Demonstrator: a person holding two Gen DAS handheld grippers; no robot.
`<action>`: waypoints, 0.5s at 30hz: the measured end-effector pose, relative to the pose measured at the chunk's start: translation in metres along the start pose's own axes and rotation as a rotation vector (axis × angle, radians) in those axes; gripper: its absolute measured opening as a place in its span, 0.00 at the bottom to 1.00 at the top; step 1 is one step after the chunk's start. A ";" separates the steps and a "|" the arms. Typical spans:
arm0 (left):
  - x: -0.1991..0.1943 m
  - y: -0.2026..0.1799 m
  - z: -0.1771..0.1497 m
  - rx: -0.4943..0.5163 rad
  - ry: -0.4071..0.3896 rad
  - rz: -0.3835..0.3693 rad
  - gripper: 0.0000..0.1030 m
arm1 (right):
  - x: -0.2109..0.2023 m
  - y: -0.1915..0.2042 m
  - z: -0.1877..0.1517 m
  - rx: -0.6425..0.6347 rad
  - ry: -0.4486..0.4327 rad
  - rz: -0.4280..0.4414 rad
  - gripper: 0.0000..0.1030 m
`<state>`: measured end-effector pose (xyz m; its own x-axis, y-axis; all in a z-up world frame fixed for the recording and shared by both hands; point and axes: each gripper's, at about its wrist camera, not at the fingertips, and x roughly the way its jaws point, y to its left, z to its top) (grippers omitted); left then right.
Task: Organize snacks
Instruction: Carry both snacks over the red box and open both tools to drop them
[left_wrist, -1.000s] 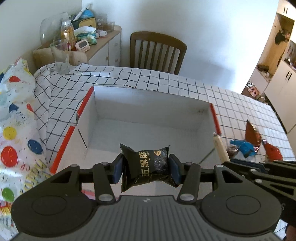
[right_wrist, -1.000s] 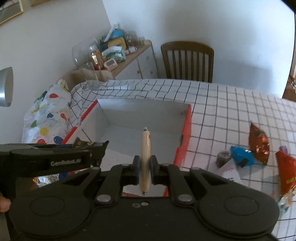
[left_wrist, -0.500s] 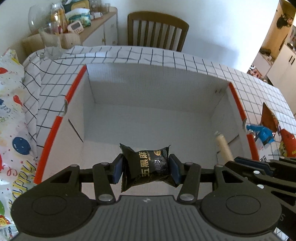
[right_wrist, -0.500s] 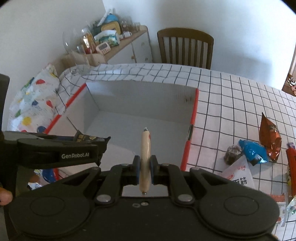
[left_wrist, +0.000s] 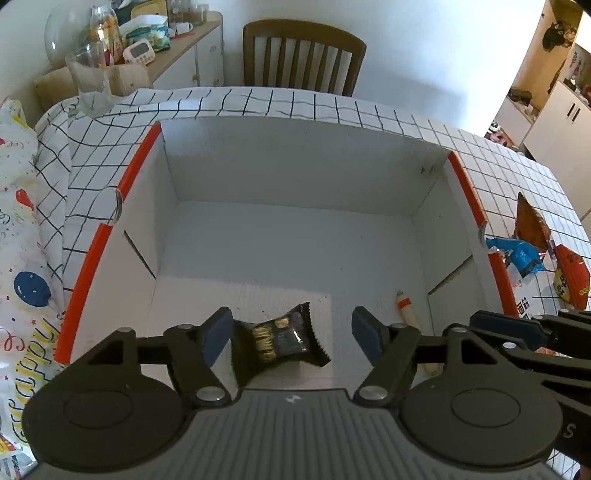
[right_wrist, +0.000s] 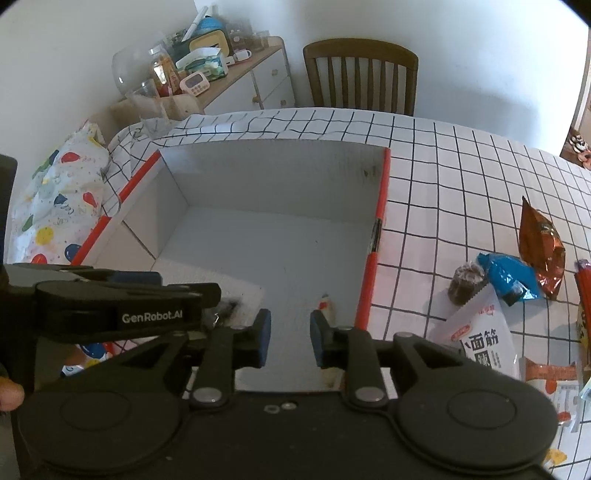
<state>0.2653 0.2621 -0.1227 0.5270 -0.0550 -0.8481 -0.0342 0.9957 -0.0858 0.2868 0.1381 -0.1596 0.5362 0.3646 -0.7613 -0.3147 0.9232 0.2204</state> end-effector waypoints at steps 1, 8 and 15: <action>-0.002 -0.001 -0.001 0.004 -0.002 -0.002 0.69 | -0.001 0.000 -0.001 0.002 -0.003 -0.002 0.23; -0.020 -0.003 -0.006 0.027 -0.041 0.004 0.69 | -0.015 -0.001 -0.004 0.017 -0.029 0.003 0.33; -0.042 -0.008 -0.008 0.017 -0.088 0.012 0.71 | -0.036 -0.003 -0.006 0.026 -0.068 0.022 0.47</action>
<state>0.2363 0.2554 -0.0903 0.5991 -0.0368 -0.7998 -0.0270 0.9974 -0.0661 0.2638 0.1219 -0.1363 0.5815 0.3917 -0.7131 -0.3071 0.9173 0.2535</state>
